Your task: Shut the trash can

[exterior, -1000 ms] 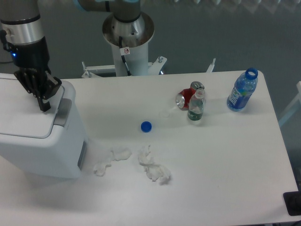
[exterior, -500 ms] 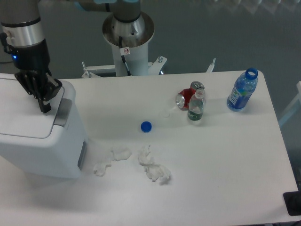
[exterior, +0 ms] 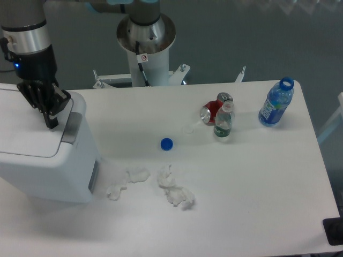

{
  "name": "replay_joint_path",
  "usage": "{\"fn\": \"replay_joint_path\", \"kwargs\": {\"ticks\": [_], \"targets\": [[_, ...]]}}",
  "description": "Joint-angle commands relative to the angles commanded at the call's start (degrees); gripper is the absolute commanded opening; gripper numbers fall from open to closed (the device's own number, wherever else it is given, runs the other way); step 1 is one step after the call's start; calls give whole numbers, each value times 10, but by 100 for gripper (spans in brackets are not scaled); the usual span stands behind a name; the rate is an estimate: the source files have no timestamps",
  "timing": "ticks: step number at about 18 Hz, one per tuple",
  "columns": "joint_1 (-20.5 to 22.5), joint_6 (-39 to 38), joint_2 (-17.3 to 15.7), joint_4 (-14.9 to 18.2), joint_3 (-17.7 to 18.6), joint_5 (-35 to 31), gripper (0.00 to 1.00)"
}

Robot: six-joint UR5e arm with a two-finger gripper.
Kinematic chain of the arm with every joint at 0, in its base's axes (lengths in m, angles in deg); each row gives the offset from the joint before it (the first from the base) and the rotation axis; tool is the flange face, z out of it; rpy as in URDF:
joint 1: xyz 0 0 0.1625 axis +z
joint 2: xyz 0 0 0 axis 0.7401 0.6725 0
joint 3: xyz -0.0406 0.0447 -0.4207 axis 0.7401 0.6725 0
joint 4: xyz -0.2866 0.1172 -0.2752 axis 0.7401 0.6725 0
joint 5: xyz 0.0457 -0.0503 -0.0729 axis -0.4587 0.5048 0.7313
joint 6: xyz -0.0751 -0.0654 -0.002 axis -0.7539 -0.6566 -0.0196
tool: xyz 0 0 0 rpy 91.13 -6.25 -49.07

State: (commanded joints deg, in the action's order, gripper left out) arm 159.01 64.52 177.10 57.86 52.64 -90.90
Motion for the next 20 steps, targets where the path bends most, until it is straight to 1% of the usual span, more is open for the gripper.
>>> {"fn": "replay_joint_path", "kwargs": {"ticks": [9, 11, 12, 13, 14, 15, 16, 19, 20], "targets": [[4, 0, -2, -1, -3, 3, 1], [9, 1, -6, -1, -8, 15, 31], [16, 3, -10, -1, -9, 19, 45], [21, 8, -13, -1, -10, 24, 55], [30, 12, -15, -1, -12, 26, 61], [38, 14, -16, -1, -13, 30, 76], [45, 16, -15, -1, -18, 35, 100], [79, 16, -14, -1, -21, 52, 100], [98, 15, -14, -2, -22, 61, 100]]}}
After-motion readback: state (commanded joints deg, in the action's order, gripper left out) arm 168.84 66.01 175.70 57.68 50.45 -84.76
